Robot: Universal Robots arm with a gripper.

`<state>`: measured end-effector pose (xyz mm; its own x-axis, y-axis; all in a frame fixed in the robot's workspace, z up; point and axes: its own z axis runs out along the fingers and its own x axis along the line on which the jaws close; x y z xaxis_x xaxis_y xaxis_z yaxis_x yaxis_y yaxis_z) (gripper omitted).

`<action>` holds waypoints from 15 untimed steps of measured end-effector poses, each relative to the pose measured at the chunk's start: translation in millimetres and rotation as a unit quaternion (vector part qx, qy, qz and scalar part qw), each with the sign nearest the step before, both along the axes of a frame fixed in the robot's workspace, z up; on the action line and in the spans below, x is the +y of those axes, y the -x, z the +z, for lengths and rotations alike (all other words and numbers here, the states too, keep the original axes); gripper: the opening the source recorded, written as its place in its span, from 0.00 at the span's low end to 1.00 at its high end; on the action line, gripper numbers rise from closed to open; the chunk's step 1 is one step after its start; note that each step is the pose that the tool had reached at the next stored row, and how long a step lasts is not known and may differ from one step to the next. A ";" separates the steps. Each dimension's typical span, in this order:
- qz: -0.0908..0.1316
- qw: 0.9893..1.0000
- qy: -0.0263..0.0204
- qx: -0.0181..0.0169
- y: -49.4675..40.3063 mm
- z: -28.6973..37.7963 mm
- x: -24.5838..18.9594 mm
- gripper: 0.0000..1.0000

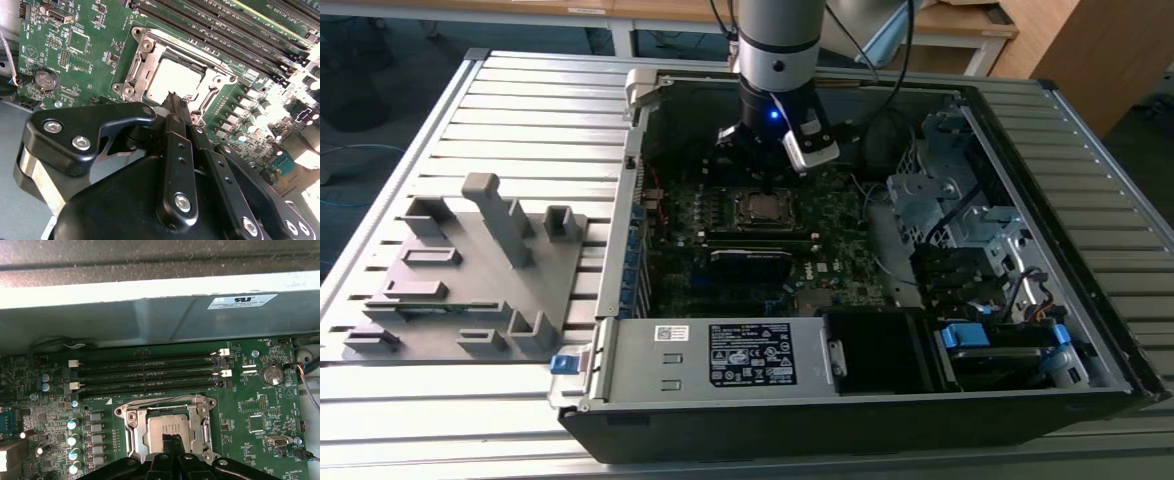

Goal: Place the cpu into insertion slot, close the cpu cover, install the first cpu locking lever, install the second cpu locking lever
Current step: 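Install the second cpu locking lever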

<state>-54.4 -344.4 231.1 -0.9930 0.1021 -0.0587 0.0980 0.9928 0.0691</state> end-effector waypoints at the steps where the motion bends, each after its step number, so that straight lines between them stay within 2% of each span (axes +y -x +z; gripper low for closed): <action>1: 0.000 1.000 0.000 0.000 -0.2 0.0 -0.7 0.10; 8: 0.000 1.000 0.000 0.000 -0.8 -0.1 -8.4 0.10; 15: 0.000 1.000 0.000 0.000 -0.8 -0.3 -18.7 0.10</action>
